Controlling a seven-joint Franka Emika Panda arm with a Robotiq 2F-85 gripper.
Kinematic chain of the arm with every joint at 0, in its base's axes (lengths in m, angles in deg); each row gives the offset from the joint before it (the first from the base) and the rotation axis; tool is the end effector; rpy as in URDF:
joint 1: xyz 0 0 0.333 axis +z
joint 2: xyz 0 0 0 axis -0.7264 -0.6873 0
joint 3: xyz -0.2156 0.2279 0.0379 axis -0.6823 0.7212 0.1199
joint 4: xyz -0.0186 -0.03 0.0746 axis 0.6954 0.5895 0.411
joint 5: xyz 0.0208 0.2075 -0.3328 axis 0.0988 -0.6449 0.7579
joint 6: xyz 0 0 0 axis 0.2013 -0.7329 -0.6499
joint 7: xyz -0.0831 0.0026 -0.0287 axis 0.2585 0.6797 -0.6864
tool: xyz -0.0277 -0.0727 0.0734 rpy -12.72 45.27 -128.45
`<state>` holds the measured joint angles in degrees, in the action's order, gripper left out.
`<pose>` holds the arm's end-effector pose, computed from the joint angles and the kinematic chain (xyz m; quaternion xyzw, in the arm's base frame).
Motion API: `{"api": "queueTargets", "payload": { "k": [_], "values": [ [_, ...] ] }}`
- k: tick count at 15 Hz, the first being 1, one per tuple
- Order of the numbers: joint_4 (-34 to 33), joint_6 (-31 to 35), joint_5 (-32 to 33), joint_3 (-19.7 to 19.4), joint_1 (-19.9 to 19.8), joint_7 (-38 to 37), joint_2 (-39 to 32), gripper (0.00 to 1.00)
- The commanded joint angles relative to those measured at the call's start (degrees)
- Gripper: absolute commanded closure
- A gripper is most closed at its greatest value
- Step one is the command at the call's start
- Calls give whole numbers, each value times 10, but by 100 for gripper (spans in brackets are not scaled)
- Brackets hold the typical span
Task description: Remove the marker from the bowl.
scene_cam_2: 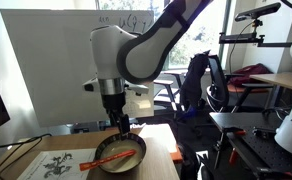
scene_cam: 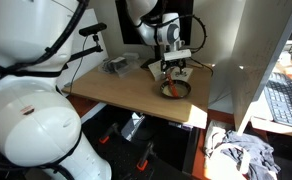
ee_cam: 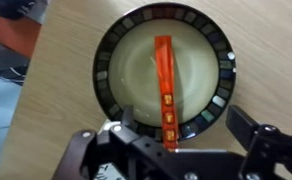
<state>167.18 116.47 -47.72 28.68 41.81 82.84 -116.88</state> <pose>0.6547 -0.0107 0.2190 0.9490 0.3141 -0.0031 0.0289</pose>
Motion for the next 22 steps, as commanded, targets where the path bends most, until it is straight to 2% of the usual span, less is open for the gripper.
{"api": "queueTargets", "payload": {
  "k": [1, 7, 10, 11, 12, 15, 21, 22],
  "values": [
    [-45, -29, -15, 23, -14, 31, -43, 0],
    [-115, -39, -4, 24, -12, 31, -123, 0],
    [-151, -53, 0, 27, -11, 43, -159, 3],
    [-163, -58, 0, 28, -10, 46, -170, 11],
    [-173, -60, 1, 28, -9, 45, -179, 28],
    [-200, -71, 2, 27, -8, 43, -198, 52],
    [-245, -107, -4, 25, -16, 38, -217, 96],
    [-252, -117, -7, 26, -19, 38, -218, 100]
  ]
}}
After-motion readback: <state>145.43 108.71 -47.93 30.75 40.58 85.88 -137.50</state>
